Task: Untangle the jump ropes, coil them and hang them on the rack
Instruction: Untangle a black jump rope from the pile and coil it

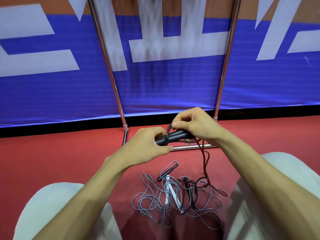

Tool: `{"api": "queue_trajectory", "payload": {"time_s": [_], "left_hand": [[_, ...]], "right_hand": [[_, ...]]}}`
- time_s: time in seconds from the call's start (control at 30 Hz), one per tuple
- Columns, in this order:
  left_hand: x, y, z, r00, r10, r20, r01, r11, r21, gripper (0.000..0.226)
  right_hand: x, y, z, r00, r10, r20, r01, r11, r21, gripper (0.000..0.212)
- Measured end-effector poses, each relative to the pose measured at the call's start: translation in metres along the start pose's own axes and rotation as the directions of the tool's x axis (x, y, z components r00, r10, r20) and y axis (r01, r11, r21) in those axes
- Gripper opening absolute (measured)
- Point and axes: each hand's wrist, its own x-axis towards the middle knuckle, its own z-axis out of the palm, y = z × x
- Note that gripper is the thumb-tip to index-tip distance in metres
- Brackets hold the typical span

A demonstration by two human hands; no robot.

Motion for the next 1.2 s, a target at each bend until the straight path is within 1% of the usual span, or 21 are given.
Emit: {"api": "queue_trajectory", "payload": {"time_s": [0.1,0.2,0.27,0.33,0.37,0.4,0.43,0.5,0.57,0.63,0.7,0.77,0.83,0.87,0.93,1.0,1.07,1.1,1.13,1.2], "left_hand": [[-0.005,0.002,-0.002,0.999,0.036,0.008,-0.035,0.993,-0.115,0.022],[-0.007,0.006,-0.011,0.998,0.047,0.049,-0.031,0.956,-0.293,0.032],[-0.007,0.009,-0.015,0.998,0.065,0.025,-0.048,0.908,-0.417,0.036],[-0.007,0.010,-0.016,0.998,0.054,-0.013,-0.053,0.844,-0.534,0.040],[-0.007,0.010,-0.017,0.999,0.038,-0.022,-0.043,0.812,-0.581,0.043],[-0.007,0.010,-0.018,0.999,0.025,-0.025,-0.035,0.787,-0.617,0.049],[-0.007,0.010,-0.019,0.999,0.019,-0.026,-0.031,0.768,-0.640,0.054],[-0.007,0.010,-0.020,0.999,0.012,-0.039,-0.035,0.750,-0.660,0.060],[-0.005,0.008,-0.020,0.998,-0.011,-0.067,-0.036,0.750,-0.661,0.055],[-0.002,0.004,-0.020,0.994,-0.048,-0.096,-0.024,0.767,-0.641,0.039],[0.001,-0.003,-0.020,0.989,-0.090,-0.115,0.010,0.828,-0.560,0.021],[0.005,-0.012,-0.019,0.981,-0.125,-0.148,0.059,0.921,-0.386,0.007],[0.009,-0.019,-0.016,0.978,-0.127,-0.168,0.090,0.973,-0.211,0.012],[0.010,-0.021,-0.015,0.980,-0.120,-0.158,0.094,0.982,-0.164,0.013],[0.010,-0.027,-0.014,0.990,-0.117,-0.075,0.112,0.991,-0.068,0.016],[0.011,-0.034,-0.012,0.990,-0.140,0.034,0.137,0.989,0.058,0.021],[0.011,-0.038,-0.007,0.980,-0.166,0.110,0.147,0.975,0.166,0.021],[0.012,-0.039,-0.005,0.976,-0.173,0.129,0.143,0.967,0.209,0.019],[0.012,-0.038,-0.003,0.975,-0.177,0.136,0.139,0.959,0.246,0.017],[0.013,-0.035,-0.001,0.975,-0.178,0.130,0.136,0.950,0.282,0.011]], "right_hand": [[-0.001,-0.003,-0.005,0.998,0.059,0.029,-0.061,0.994,0.096,0.016],[0.001,-0.006,-0.010,0.988,0.136,0.078,-0.151,0.959,0.239,0.026],[0.005,-0.006,-0.012,0.980,0.178,0.093,-0.201,0.890,0.409,0.029],[0.008,-0.003,-0.011,0.972,0.212,0.103,-0.231,0.777,0.585,0.034],[0.008,-0.003,-0.009,0.971,0.219,0.099,-0.231,0.735,0.638,0.034],[0.009,-0.002,-0.006,0.971,0.223,0.085,-0.223,0.718,0.660,0.034],[0.009,-0.002,-0.003,0.973,0.222,0.068,-0.211,0.725,0.656,0.034],[0.011,-0.002,0.004,0.976,0.210,0.052,-0.198,0.774,0.602,0.038],[0.011,-0.002,0.010,0.980,0.191,0.057,-0.195,0.857,0.476,0.044],[0.007,-0.001,0.014,0.982,0.166,0.093,-0.183,0.959,0.218,0.041],[0.000,0.000,0.018,0.958,0.195,0.211,-0.190,0.981,-0.043,0.031],[-0.006,0.000,0.020,0.917,0.250,0.310,-0.169,0.949,-0.264,0.017],[-0.008,0.000,0.019,0.905,0.241,0.351,-0.095,0.918,-0.384,0.008],[-0.008,-0.001,0.018,0.905,0.221,0.364,-0.048,0.902,-0.428,0.007],[-0.008,-0.002,0.017,0.915,0.168,0.368,0.065,0.837,-0.543,0.011],[-0.009,0.000,0.017,0.927,0.087,0.365,0.193,0.725,-0.662,0.015],[-0.012,0.002,0.019,0.925,0.012,0.380,0.292,0.620,-0.728,0.016],[-0.013,0.002,0.019,0.920,-0.027,0.391,0.331,0.586,-0.739,0.020],[-0.014,0.002,0.019,0.913,-0.072,0.401,0.370,0.559,-0.742,0.023],[-0.015,0.000,0.017,0.902,-0.180,0.393,0.427,0.514,-0.744,0.019]]}}
